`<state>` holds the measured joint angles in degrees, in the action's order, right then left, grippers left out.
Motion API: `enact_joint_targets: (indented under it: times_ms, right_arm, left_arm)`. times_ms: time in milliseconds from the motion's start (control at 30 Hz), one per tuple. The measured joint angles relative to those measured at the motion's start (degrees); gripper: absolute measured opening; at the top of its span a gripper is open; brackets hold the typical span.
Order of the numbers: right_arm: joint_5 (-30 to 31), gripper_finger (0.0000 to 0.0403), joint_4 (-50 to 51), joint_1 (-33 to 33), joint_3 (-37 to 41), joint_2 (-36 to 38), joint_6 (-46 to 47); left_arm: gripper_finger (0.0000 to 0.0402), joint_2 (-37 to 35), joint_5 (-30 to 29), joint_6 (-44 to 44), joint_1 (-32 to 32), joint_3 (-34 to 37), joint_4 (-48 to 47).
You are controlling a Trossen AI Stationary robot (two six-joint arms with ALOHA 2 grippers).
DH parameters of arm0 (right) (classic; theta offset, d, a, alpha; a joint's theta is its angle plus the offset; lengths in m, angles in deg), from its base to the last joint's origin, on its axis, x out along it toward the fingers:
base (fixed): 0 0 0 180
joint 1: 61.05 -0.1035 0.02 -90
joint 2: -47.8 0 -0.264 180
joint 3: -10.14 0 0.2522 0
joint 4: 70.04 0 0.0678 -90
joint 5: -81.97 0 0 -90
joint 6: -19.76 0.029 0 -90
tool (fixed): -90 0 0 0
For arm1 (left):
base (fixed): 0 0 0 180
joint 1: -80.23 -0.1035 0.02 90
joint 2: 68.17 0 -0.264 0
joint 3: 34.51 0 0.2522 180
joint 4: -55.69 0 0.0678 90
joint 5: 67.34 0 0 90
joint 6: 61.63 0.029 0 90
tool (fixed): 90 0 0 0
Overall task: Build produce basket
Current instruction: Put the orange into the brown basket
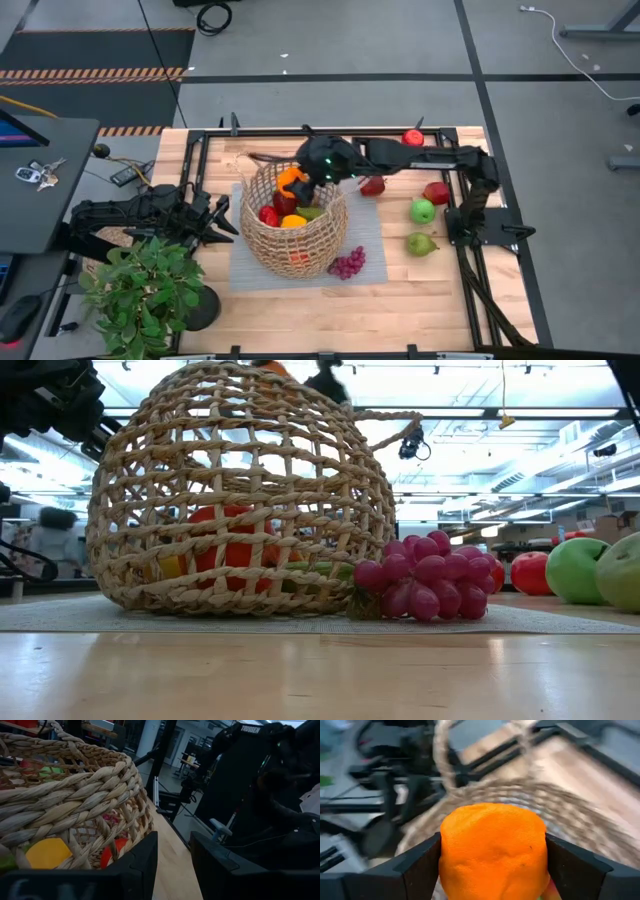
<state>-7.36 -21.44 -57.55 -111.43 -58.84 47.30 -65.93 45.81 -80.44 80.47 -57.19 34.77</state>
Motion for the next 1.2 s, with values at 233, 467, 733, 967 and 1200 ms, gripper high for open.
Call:
enact_joint_targets:
  times_ms: [233,467,733,967,1200]
  right_arm:
    - [-22.45,0.0329,-7.71,4.70,-0.06,-8.73,-0.34]
    - [-22.46,0.0329,-6.92,7.92,-0.07,-14.73,-1.92]
    - [-2.80,0.0329,-0.40,5.22,-0.08,-16.28,-14.14]
    - [-0.48,0.0329,-5.28,2.60,-0.08,-16.27,-19.74]
    - [-1.14,0.0329,-14.03,1.17,-0.08,-16.25,-14.92]
  left_arm:
    - [0.0121,0.00,0.00,-0.01,0.00,0.00,-0.01]
    - [0.0121,0.00,0.00,0.00,-0.01,-0.01,0.00]
    - [0.0121,-0.02,-0.01,0.00,0.01,0.01,-0.01]
    - [0.0121,-0.02,-0.01,0.00,-0.02,0.00,0.00]
    - [0.0121,-0.01,0.00,-0.02,-0.02,0.00,-0.01]
